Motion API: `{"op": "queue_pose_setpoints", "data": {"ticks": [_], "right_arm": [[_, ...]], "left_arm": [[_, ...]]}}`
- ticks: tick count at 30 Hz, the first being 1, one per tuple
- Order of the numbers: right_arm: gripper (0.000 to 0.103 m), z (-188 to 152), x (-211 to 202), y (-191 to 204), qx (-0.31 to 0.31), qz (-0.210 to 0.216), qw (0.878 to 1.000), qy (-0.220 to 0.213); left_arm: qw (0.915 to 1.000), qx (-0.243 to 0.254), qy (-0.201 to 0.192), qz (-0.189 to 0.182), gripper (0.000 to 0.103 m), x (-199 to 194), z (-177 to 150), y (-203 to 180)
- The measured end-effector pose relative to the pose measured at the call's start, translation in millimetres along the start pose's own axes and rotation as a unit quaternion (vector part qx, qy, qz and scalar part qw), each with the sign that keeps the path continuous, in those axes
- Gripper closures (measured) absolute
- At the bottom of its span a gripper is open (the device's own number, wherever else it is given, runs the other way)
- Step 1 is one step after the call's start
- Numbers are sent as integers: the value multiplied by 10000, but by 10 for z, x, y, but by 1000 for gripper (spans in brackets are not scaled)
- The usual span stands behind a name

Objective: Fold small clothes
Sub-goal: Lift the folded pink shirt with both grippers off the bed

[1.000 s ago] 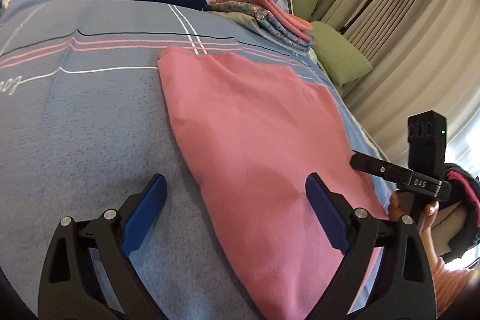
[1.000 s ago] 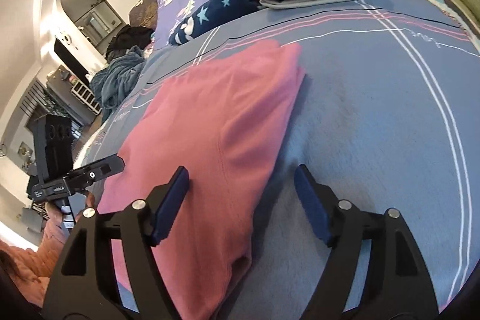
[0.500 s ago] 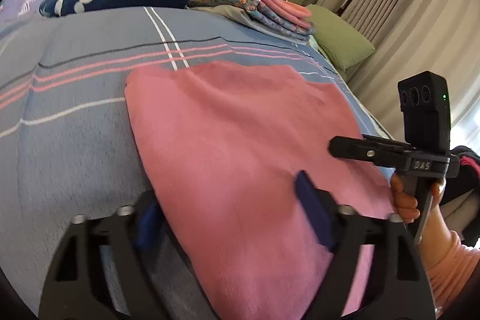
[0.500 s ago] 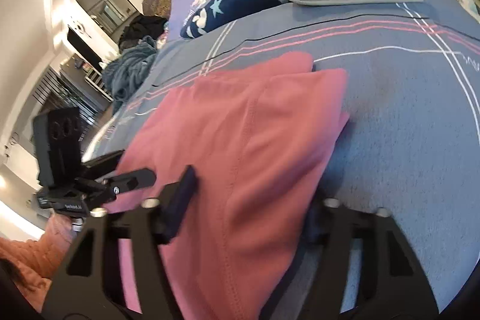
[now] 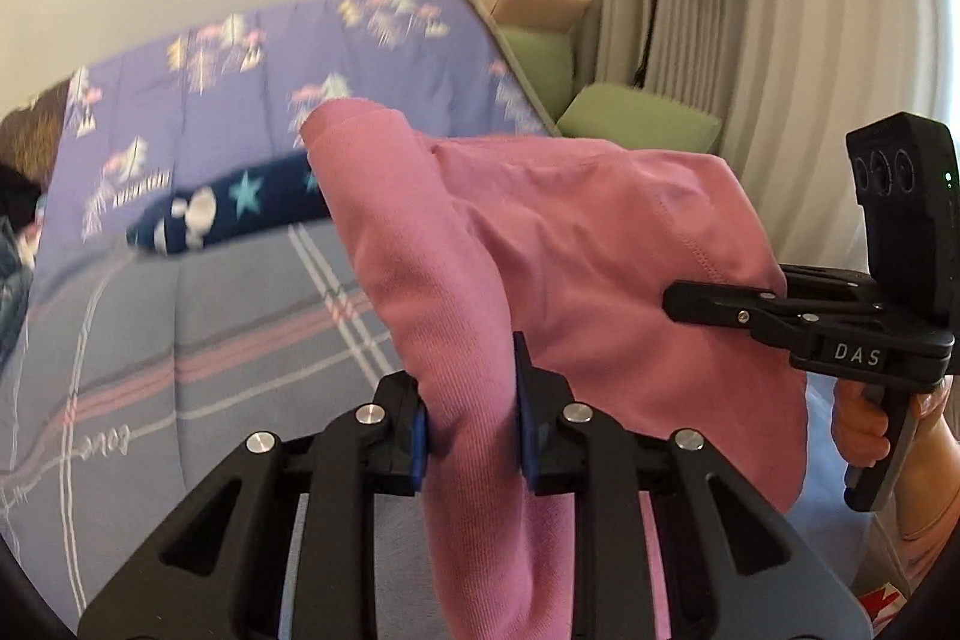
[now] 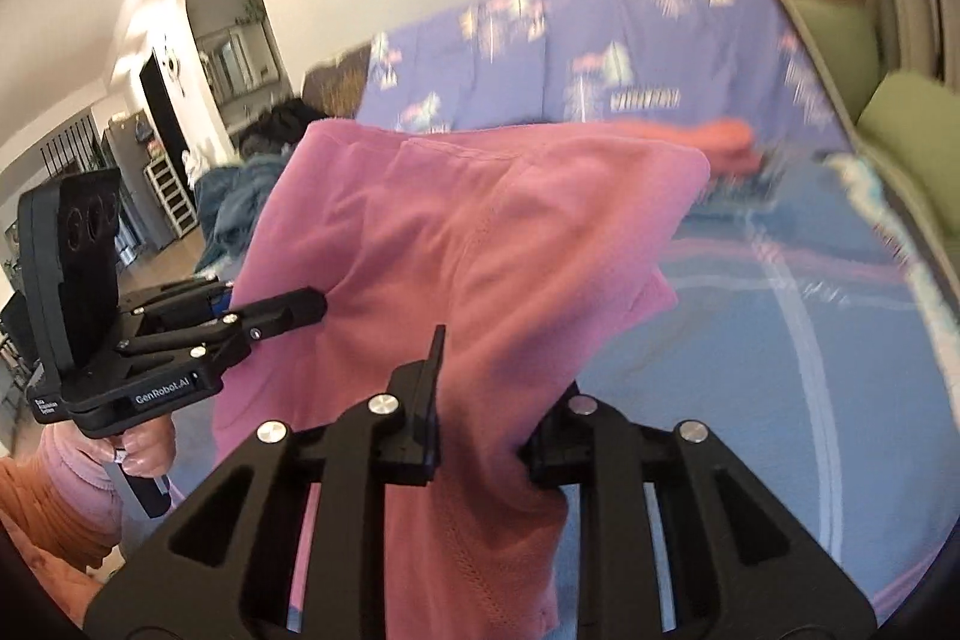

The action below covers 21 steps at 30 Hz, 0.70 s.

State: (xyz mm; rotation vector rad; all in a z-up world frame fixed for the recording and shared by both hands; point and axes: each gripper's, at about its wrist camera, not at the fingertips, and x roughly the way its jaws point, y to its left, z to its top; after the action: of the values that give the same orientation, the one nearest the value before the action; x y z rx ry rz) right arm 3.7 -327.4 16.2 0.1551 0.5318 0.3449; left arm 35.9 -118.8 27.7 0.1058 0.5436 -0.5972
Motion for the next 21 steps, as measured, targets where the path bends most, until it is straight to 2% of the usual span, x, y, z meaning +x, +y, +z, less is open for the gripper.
{"op": "queue_pose_setpoints", "data": {"ticks": [5, 9, 12, 16, 21], "right_arm": [[82, 150, -456, 151, -326, -289, 9969, -649], [82, 395, -568, 170, -585, -539, 9923, -948], [82, 667, -641, 43, -517, -642, 9906, -1092], [82, 1197, -622, -227, -321, -683, 9898, -1212], [82, 1831, -484, -441, -452, -972, 9842, -1411]], "left_arm": [[9990, 145, -413, -29, 81, -230, 186, -172], [9978, 280, -591, -96, 81, -256, 510, -265], [9962, 445, -740, -113, 81, -214, 839, -335], [9927, 634, -1019, -116, 81, -103, 1364, -387], [9897, 703, -1246, 31, 81, 81, 1955, -425]]}}
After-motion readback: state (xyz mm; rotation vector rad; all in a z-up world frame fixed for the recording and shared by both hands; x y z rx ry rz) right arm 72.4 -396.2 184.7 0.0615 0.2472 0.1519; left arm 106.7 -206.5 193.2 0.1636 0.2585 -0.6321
